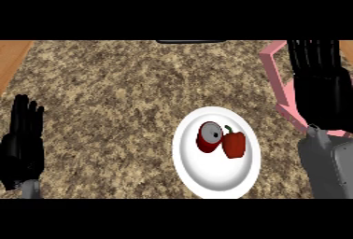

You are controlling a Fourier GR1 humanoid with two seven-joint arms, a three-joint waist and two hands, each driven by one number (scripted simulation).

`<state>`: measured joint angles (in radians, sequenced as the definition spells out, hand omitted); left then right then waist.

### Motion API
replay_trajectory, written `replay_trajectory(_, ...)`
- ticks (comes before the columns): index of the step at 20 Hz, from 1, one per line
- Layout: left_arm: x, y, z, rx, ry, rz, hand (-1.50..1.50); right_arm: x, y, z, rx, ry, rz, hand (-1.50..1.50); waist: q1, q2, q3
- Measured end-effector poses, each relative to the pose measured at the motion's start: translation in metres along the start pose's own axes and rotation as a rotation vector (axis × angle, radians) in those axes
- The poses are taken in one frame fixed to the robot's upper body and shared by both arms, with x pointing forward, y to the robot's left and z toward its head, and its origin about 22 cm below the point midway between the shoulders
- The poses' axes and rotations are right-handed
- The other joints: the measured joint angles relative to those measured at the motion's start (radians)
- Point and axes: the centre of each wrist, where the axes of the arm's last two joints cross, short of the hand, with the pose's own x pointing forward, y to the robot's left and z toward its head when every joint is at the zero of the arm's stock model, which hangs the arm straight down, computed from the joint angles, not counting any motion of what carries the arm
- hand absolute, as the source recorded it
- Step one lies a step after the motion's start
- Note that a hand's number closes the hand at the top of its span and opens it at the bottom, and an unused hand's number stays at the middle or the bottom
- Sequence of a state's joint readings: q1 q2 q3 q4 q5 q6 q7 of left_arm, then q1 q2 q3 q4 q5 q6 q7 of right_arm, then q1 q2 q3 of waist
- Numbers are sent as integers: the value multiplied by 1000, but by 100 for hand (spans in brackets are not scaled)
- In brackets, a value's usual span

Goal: Pick the bell pepper from the plate and place it in the cardboard box

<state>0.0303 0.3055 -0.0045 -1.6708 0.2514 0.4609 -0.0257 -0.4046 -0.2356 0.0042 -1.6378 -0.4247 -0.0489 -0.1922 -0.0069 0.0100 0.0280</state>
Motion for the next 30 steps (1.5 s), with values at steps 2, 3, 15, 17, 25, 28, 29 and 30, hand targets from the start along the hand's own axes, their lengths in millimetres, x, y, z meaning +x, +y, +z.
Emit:
replay_trajectory(2, 0, 9, -4, -10, 2, -63, 0, -7, -10, 9, 9, 57, 14, -150, 2, -3, -11)
replay_trajectory(3, -2, 15, -5, -20, 8, -111, 0, -12, -13, 16, 25, 104, 26, -150, 0, -4, -14)
replay_trajectory(15, -20, 48, -26, -133, 106, -504, 0, -55, -73, 110, 399, 426, 467, -150, -9, 1, -28)
replay_trajectory(17, -21, 52, -33, -148, 112, -524, 0, -63, -88, 122, 413, 403, 429, -150, -3, -1, -27)
replay_trajectory(25, -22, 49, -47, -171, 128, -544, 0, -49, -124, 96, 624, 375, 719, -150, 9, -7, -28)
replay_trajectory(28, -22, 50, -48, -175, 125, -548, 0, -39, -118, 72, 737, 428, 820, -150, 13, -9, -29)
replay_trajectory(29, -20, 51, -50, -175, 124, -548, 0, -38, -114, 66, 771, 447, 848, -150, 15, -9, -29)
replay_trajectory(30, -23, 51, -50, -175, 124, -549, 0, -37, -111, 61, 807, 467, 872, -150, 15, -9, -29)
